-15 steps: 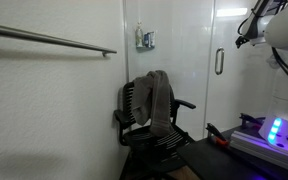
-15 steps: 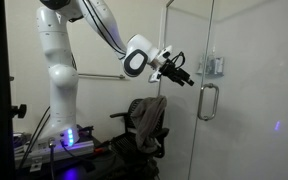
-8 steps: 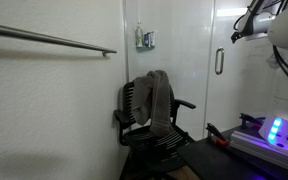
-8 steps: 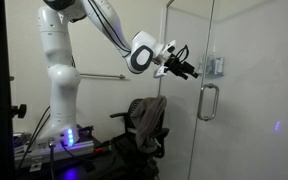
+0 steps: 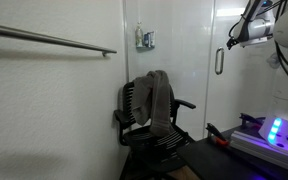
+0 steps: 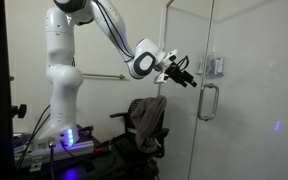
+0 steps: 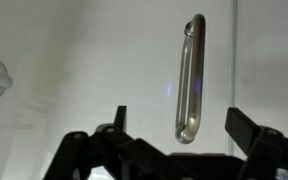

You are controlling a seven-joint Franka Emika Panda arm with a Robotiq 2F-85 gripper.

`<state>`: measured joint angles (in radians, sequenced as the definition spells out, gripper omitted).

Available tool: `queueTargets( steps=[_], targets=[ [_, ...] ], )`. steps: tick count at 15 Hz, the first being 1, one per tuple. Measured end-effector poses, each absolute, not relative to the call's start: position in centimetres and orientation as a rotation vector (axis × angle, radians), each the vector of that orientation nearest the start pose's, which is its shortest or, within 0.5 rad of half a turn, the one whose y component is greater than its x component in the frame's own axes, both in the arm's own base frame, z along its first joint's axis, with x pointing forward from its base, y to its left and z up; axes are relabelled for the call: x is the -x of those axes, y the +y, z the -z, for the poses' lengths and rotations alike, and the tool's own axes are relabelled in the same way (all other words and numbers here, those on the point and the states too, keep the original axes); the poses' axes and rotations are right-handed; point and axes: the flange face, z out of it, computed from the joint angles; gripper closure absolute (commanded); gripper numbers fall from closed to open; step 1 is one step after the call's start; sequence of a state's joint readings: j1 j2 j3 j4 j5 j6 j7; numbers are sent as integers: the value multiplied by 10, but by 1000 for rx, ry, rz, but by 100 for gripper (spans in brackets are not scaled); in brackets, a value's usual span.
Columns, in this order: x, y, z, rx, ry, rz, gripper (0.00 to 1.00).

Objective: Open the shower door

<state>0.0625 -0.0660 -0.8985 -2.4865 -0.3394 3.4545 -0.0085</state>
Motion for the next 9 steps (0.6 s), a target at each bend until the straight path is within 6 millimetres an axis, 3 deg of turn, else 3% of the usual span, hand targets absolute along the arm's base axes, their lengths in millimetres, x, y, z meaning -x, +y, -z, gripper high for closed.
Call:
queueTargets(
  steps=[9],
  targets=[
    [-368, -368, -426, 3116, 794, 1577, 0]
  ],
)
